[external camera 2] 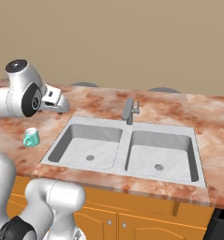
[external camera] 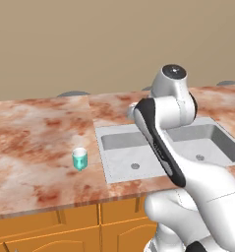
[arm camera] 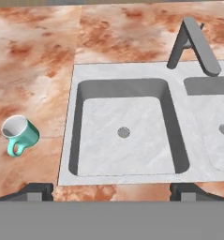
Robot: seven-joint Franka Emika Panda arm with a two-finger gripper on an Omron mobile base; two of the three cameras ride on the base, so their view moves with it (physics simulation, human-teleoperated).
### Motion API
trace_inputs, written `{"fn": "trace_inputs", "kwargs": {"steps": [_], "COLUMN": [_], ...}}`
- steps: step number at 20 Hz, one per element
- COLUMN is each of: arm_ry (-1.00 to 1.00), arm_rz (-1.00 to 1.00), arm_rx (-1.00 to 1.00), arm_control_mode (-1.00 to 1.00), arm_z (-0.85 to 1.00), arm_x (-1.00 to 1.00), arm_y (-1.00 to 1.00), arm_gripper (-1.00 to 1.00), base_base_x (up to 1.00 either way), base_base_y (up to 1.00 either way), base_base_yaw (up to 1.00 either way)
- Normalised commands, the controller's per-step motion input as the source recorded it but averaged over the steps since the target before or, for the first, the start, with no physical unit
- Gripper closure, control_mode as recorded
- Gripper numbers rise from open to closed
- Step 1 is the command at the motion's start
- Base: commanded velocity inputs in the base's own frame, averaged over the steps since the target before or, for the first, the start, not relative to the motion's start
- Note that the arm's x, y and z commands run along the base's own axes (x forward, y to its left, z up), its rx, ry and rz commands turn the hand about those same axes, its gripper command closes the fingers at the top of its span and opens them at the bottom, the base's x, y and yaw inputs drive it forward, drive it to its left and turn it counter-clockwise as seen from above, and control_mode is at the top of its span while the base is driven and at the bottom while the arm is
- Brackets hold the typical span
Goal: Place the cup in the left basin and the mug in the right basin of the sink.
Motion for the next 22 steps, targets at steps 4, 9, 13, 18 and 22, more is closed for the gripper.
{"fn": "trace_inputs", "kwargs": {"steps": [4,9,13,18,22], "arm_ry": [0.0,0.0,0.0,0.0,-0.03], "arm_rz": [-0.14,-0.12,-0.09,-0.01,0.0], "arm_rx": [0.0,0.0,0.0,0.0,0.0], "arm_control_mode": [-1.0,-1.0,-1.0,-1.0,-1.0], "arm_z": [0.07,0.04,0.03,0.0,0.0], "arm_x": [-0.19,-0.25,-0.25,-0.25,-0.27], "arm_y": [0.27,0.3,0.3,0.32,0.34], "arm_gripper": [-1.0,-1.0,-1.0,-1.0,-1.0], "base_base_x": [0.0,0.0,0.0,0.0,0.0], "base_base_y": [0.0,0.0,0.0,0.0,0.0], "base_base_yaw": [0.0,0.0,0.0,0.0,0.0]}}
